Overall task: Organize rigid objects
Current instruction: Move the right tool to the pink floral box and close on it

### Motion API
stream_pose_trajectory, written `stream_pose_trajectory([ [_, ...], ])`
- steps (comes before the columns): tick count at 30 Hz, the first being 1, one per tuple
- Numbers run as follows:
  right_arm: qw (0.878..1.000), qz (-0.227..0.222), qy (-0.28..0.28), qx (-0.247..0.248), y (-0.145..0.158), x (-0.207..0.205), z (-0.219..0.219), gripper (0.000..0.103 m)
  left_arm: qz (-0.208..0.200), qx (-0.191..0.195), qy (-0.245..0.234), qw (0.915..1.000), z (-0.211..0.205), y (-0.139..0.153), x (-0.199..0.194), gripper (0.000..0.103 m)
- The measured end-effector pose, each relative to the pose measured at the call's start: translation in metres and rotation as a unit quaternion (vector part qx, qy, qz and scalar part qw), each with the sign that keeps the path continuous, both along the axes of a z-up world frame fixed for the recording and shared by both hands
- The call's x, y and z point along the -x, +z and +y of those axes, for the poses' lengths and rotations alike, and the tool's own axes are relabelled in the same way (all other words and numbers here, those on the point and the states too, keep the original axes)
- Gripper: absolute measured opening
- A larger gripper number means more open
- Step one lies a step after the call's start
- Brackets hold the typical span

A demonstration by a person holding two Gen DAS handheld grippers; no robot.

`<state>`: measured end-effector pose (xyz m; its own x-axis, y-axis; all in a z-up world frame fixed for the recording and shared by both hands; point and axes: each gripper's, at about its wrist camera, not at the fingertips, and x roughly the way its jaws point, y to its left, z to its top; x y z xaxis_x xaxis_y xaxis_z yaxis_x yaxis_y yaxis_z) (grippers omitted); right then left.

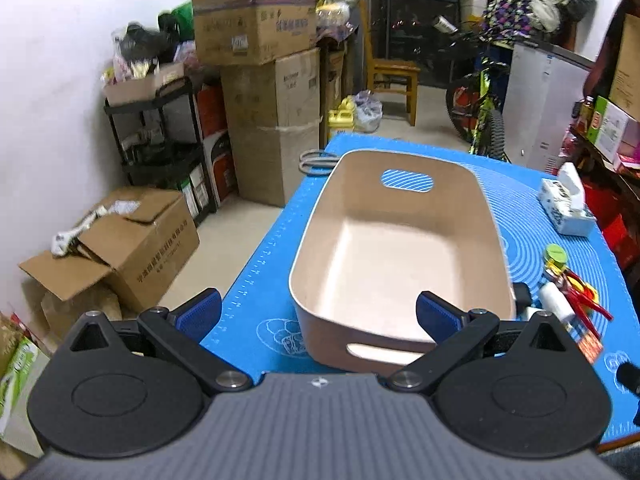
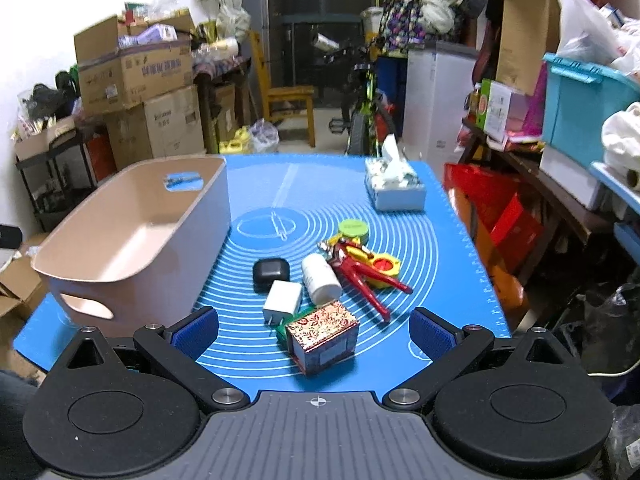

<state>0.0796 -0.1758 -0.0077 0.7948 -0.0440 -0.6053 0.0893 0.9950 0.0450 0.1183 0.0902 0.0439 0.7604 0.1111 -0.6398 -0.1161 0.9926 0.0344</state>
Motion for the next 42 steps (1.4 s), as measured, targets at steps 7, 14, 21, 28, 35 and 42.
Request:
stream_pose_trajectory([
  [7,0.998,0.055,-0.006,-0.016,-0.035,-0.052,-0.013,0.101,0.044,0.002,0.004,0.999,0.019,-0.027,-0.046,0.102],
  [14,0.994,0.106,0.015,-0.016,-0.063,-0.097,-0.018,0.101,0.104,0.037,0.018,0.9937,0.04,-0.052,-0.083,0.102],
  [21,0.988,0.14,0.06,0.004,-0.084,-0.123,-0.017,0.101,0.132,0.038,0.016,0.9903,0.045,-0.064,-0.101,0.088],
  [28,0.984,0.155,0.091,0.02,-0.095,-0.132,-0.01,0.101,0.156,0.027,0.01,0.9873,0.044,-0.072,-0.11,0.073],
  [35,0.982,0.156,0.105,0.03,-0.098,-0.134,-0.009,0.091,0.17,0.022,0.01,0.9851,0.045,-0.078,-0.116,0.046],
  [42,0.981,0.158,0.113,0.026,-0.095,-0.131,-0.014,0.082,0.171,0.055,-0.008,0.9837,0.046,-0.077,-0.119,0.026],
])
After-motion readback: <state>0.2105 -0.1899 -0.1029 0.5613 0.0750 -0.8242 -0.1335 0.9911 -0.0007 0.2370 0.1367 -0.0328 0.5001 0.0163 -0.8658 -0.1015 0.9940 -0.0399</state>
